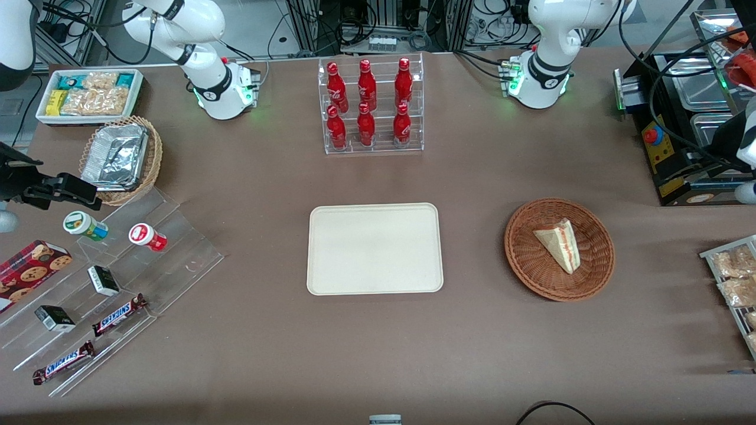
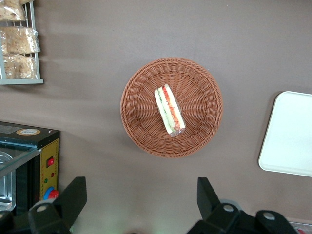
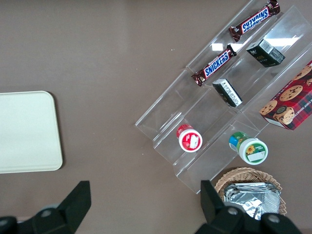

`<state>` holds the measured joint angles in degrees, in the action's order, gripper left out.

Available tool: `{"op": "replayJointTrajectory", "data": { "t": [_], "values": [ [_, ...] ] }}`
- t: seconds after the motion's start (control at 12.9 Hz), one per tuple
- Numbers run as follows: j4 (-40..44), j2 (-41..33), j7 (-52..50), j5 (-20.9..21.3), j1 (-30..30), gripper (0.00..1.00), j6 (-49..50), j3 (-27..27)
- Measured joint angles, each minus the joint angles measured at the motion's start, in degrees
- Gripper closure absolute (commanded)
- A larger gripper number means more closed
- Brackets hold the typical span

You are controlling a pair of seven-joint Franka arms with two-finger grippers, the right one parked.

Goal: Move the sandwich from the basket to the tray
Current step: 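Move the left gripper over the wrapped sandwich in the wicker basket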

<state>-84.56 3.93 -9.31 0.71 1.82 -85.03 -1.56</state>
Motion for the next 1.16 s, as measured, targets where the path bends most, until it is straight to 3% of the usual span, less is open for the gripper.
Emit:
{"op": "replayJointTrajectory", "data": {
  "t": [0.7, 1.16],
  "values": [
    [-0.7, 2.0, 0.0, -0.2, 0.3, 0.00, -0.6, 0.5],
    [-11.7, 1.9, -4.8, -0.3, 0.3, 0.00, -12.1, 0.4]
  ]
}}
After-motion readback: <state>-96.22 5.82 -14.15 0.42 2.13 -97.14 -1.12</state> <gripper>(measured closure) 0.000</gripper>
